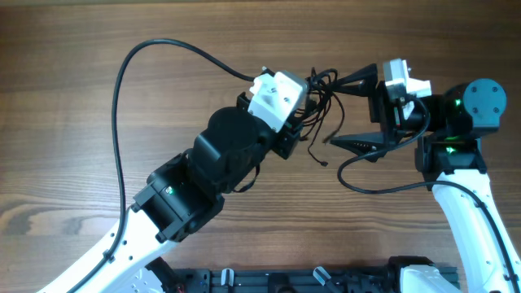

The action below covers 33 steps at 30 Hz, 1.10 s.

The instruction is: Untangle cables

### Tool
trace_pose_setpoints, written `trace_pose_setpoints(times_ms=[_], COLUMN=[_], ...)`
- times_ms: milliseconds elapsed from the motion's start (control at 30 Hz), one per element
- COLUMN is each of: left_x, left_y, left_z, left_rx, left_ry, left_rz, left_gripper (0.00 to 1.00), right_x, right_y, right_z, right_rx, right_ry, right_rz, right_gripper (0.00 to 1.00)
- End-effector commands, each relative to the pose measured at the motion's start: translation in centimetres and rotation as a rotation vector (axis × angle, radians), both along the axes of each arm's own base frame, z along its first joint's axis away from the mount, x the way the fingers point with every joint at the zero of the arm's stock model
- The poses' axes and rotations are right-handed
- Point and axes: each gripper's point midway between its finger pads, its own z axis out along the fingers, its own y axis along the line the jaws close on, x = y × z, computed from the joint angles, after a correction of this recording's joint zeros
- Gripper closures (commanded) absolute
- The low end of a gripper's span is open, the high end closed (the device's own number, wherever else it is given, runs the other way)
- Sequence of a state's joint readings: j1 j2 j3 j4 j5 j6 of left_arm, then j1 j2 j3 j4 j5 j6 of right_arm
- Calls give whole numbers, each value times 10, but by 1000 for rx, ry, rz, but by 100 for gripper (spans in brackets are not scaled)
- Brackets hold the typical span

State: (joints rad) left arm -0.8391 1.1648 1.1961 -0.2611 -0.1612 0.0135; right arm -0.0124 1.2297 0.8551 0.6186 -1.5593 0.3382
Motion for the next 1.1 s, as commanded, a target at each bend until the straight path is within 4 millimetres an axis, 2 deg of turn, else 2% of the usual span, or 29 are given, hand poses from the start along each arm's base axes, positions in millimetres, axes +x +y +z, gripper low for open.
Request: trace_pose_setpoints(times_ms=[0, 167, 367, 400, 533, 600, 633, 767, 967, 1067], left_x=[4, 3, -1, -5, -44, -47, -46, -34, 7, 16], left_y=[12, 8, 2, -3, -42, -48, -50, -52, -17, -5], left_z=[17, 27, 28, 28, 27, 21, 17, -1, -4, -4], left_rx=[-11, 4, 15, 9, -45, -43, -36, 5, 66, 52], left_ry=[-57, -123, -135, -132, -106, -87, -76, -40, -68, -52], left_rz=[58, 30, -17, -53, -369, -405, -411, -363, -58, 34], left_gripper=[96, 96, 96, 96, 96, 96, 96, 96, 96, 96], right_x=[-7, -7, -6, -4, 21, 29, 33, 28, 18, 17], right_y=[-1, -1, -1, -1, -2, -3, -4, -3, -2, -2], right_z=[-6, -8, -8, -7, -3, -2, -1, 11, 11, 12], right_rx=[-13, -12, -12, -9, 28, 40, 48, 59, 41, 40], right_ry=[57, 82, 82, 86, 166, 176, 182, 143, 104, 95], right_rz=[61, 61, 58, 44, -99, -141, -168, -147, -95, -92], right_gripper=[1, 1, 0, 0, 0, 0, 0, 0, 0, 0])
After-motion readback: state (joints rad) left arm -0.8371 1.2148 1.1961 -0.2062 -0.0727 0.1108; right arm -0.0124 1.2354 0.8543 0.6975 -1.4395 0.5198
